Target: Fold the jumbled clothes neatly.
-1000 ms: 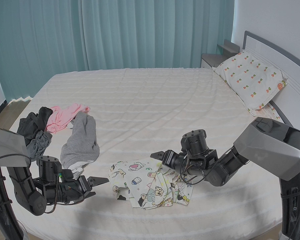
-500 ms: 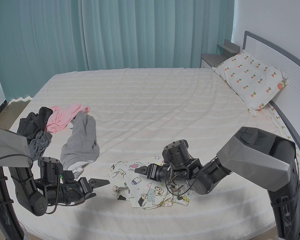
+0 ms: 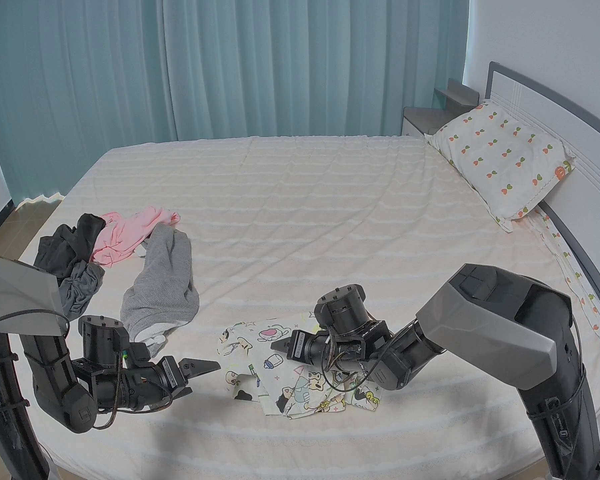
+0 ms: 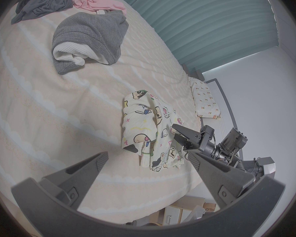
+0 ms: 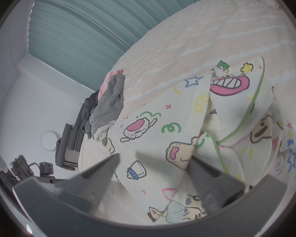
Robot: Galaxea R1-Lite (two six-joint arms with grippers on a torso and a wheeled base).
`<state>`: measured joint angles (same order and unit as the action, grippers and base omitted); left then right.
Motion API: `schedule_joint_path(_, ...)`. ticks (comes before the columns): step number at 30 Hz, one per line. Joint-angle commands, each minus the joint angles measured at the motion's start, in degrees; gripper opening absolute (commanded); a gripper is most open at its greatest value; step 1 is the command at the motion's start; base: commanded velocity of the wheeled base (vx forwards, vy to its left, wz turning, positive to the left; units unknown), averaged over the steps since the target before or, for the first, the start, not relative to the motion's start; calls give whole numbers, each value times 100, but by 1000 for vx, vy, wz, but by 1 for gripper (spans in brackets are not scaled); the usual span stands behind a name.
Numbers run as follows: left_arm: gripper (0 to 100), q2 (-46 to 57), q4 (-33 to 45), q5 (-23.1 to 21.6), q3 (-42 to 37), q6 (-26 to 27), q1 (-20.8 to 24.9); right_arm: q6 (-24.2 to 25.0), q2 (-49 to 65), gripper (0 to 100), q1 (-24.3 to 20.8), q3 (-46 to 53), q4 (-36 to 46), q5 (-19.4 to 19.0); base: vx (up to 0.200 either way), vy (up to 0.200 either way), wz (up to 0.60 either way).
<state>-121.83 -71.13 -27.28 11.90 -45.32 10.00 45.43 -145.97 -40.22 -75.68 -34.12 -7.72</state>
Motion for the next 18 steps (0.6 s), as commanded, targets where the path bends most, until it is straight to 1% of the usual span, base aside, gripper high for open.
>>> schedule_joint_path(1,100,-16,-6,-5,6,-3,2,1,95,0,93,185,2,16,0,0,0)
schedule_joint_path(6,100,-16,-6,-5,-3,-3,2,27,341,0,251,545,-42,7,0,0,0)
schedule_joint_path(11,100,-16,3,-5,-3,-3,2,80,974,0,374,1161,-77,-107,0,0,0)
schedule_joint_path(14,100,-16,3,-5,6,-3,2,80,1282,0,445,1468,-156,-274,0,0,0)
schedule_joint_path(15,100,-16,-6,-5,6,-3,2,80,1466,0,515,1662,-244,-415,0,0,0)
schedule_joint_path(16,100,-16,-6,-5,6,-3,2,80,1466,0,515,1662,-244,-415,0,0,0)
schedule_joint_path(17,100,-16,-6,-5,6,-3,2,44,1695,0,726,1881,-402,-608,0,0,0)
schedule_joint_path(18,100,-16,3,-5,6,-3,2,27,1791,0,814,1960,-437,-696,0,0,0)
